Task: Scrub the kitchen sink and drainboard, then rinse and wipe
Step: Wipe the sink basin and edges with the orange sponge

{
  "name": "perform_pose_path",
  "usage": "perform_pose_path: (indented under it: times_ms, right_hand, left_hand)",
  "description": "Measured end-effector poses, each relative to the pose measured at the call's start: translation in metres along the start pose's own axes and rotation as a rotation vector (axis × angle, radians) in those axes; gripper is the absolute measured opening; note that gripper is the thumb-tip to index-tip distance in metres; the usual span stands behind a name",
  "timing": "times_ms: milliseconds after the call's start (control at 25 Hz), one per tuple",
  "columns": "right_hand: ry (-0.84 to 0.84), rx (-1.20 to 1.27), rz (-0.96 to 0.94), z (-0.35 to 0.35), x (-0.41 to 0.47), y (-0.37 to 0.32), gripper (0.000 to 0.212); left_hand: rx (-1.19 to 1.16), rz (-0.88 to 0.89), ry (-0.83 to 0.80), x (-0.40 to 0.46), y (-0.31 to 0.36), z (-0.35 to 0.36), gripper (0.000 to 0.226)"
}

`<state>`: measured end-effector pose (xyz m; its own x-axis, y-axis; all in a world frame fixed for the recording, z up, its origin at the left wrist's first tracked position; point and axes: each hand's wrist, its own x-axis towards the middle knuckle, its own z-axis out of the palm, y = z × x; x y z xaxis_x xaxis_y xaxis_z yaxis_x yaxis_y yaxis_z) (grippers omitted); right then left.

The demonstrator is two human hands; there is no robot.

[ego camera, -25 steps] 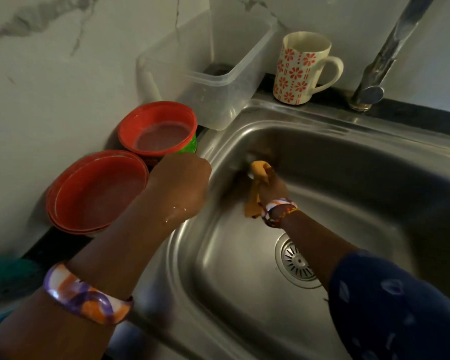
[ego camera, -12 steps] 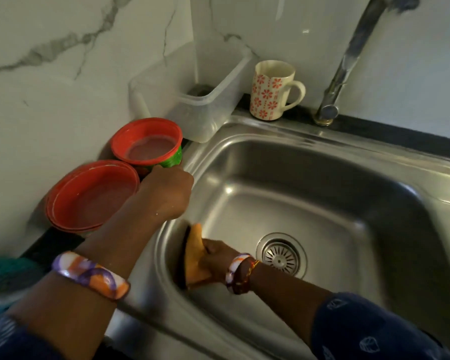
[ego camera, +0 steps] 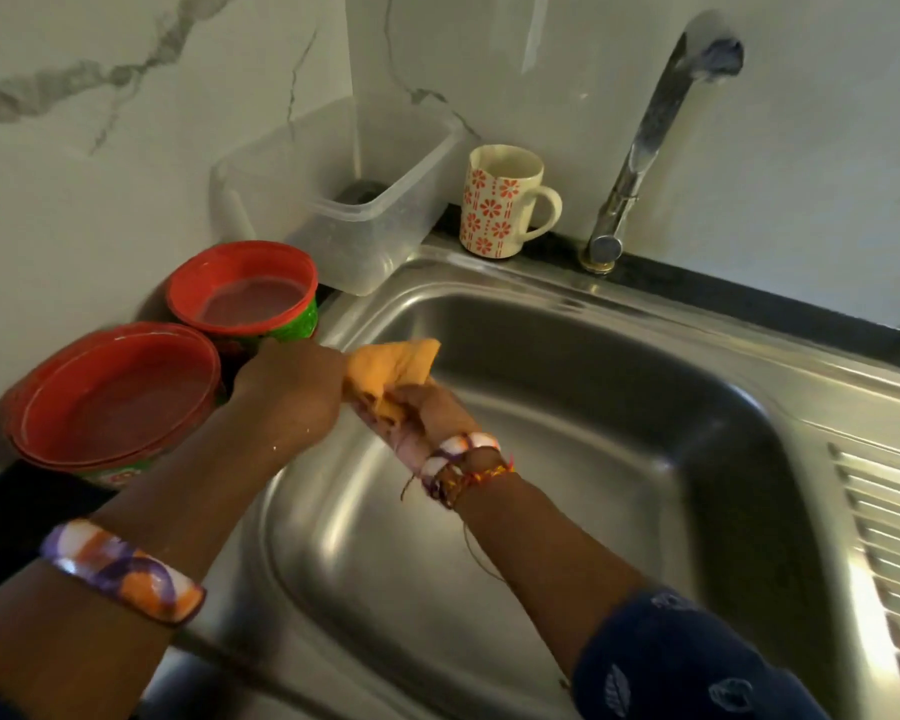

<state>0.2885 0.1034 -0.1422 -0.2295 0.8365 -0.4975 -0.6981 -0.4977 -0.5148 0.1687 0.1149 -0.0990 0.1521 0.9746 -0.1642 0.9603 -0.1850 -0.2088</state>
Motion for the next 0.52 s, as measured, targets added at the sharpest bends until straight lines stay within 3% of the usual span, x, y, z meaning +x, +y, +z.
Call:
perform_pose_path:
  times_ms: [80,200,280,360,440,520]
  right_hand:
    - [0.121,0.003,-0.152,0.003,0.017,-0.041,0.030]
    - [0.436,-0.325,-0.380,-0.023,0.038,-0.054,0.024]
    - [0.522,-0.522,-0.507,-0.047,0.045,-0.038,0.044]
    - [0.522,-0.736,-0.639,-0.054,0.049,-0.021,0.060]
    - [0.452,-0.917,-0.797,-0.042,0.058,-0.015,0.061]
    - [0.421,-1.153,-0.798,-0.021,0.074,-0.018,0.060]
  left_hand:
    - [-0.062,-0.073,0.040,0.001,0.007,-0.004,0.035]
    - [-0.083,-0.106,0.091,0.008,0.014,-0.007,0.043]
    - [-0.094,-0.058,0.129,0.014,0.020,-0.003,0.040]
    - [-0.077,-0.028,0.143,0.019,0.027,-0.001,0.035]
    - [-0.045,-0.039,0.156,0.024,0.030,-0.001,0.031]
    - [-0.048,-0.053,0.170,0.027,0.030,-0.002,0.030]
